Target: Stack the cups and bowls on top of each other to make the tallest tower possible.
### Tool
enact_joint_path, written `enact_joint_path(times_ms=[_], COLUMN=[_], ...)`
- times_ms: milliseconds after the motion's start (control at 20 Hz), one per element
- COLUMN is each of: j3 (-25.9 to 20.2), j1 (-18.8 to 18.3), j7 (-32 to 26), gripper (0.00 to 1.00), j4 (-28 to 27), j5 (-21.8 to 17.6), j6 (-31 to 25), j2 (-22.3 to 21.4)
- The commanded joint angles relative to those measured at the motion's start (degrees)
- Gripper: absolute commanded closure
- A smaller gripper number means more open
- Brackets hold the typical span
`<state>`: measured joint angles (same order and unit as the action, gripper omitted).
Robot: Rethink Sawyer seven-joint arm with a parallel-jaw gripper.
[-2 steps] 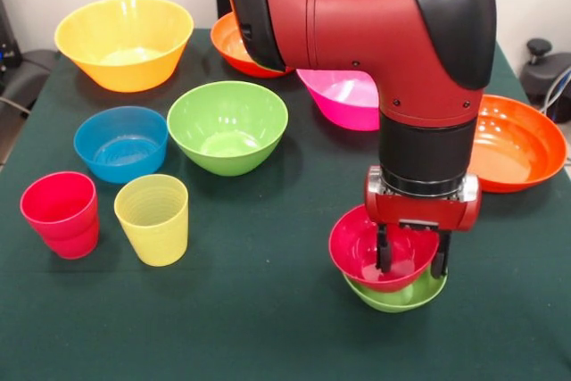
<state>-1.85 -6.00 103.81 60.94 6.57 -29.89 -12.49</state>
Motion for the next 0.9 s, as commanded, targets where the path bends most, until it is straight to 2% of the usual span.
enact_joint_path(times_ms=[50, 200, 650, 900], j3=[-6.07, -4.16, -2.42, -1.59], j1=[-0.33, 0.59, 1.71, 2.53], j7=[-1.15, -1.09, -0.54, -0.54], gripper=[0.00, 0.00, 0.00, 0.00], j4=[2.22, -0.07, -0.95, -5.19], j5=[-2.84, -2.89, -3.49, -3.09], j6=[-0.49, -5.12, -6.51, -11.56], j2=[-0.86, -1.32, -1.33, -0.74])
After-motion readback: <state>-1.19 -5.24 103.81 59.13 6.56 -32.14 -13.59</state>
